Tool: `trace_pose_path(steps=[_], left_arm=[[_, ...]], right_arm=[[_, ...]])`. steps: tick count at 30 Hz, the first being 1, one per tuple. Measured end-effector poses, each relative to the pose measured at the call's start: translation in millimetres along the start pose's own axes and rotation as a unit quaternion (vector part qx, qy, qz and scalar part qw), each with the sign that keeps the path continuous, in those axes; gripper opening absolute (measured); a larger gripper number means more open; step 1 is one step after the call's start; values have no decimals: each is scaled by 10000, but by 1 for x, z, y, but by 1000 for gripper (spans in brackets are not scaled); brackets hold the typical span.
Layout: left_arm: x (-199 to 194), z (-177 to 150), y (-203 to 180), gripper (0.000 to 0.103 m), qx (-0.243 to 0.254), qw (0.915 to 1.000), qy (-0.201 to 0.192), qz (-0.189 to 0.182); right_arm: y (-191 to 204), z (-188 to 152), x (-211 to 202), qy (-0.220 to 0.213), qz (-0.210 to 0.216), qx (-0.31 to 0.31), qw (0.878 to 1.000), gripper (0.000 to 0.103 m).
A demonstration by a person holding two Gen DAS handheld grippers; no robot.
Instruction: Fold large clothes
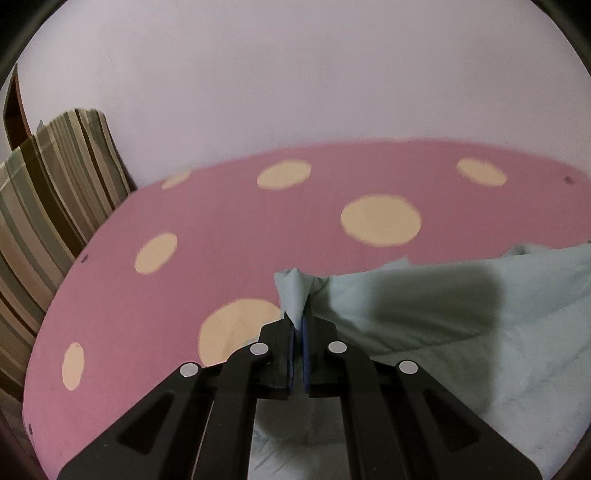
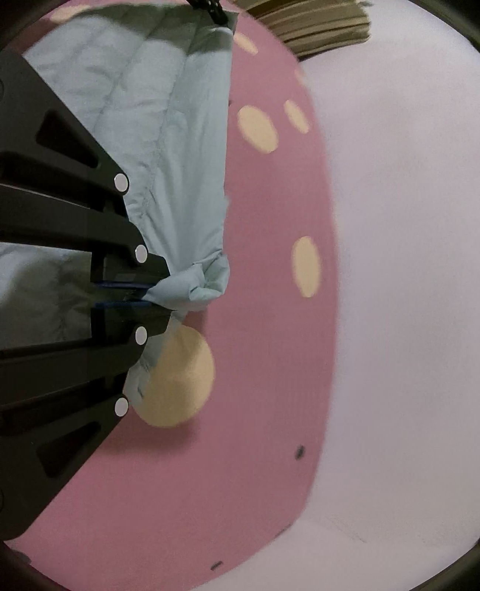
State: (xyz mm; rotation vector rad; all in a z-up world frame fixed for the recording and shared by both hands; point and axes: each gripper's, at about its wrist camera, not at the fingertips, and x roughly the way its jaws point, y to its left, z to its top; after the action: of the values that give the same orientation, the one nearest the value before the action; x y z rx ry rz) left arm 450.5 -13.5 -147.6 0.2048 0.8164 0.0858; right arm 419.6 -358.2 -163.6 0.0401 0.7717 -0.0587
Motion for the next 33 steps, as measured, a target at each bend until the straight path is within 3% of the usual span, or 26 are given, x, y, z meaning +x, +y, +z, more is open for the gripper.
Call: trace_pose_path(steps=[3, 8, 16, 21, 24, 25, 29, 33], left_arm=[[30, -12, -6, 3, 64, 9996, 262, 114], [54, -28, -15, 3, 152, 9990, 336, 234], [70, -37, -20, 3, 44, 9992, 296, 282], [53, -23, -15, 4, 135, 9985, 433, 309], [25, -15, -4, 5, -206, 9990, 328, 219], [11, -11, -3, 5, -318, 9992, 224, 134], [-22, -9, -31, 5, -287, 9989, 12, -362], [-8, -22, -67, 5, -127, 9982, 249, -536]], right_arm=[[2, -8, 31, 278, -105, -9, 9996, 4], [1, -26, 66, 619, -148, 66, 9980, 6], [1, -36, 76, 609, -131, 188, 9979, 6], [7, -27, 64, 632, -243, 81, 9977, 14], [11, -15, 31, 280, -67, 217, 9994, 36], [15, -11, 20, 132, -51, 234, 9996, 38], [55, -2, 4, 66, 399, 53, 9992, 39], [91, -7, 23, 186, 475, -286, 9983, 39]])
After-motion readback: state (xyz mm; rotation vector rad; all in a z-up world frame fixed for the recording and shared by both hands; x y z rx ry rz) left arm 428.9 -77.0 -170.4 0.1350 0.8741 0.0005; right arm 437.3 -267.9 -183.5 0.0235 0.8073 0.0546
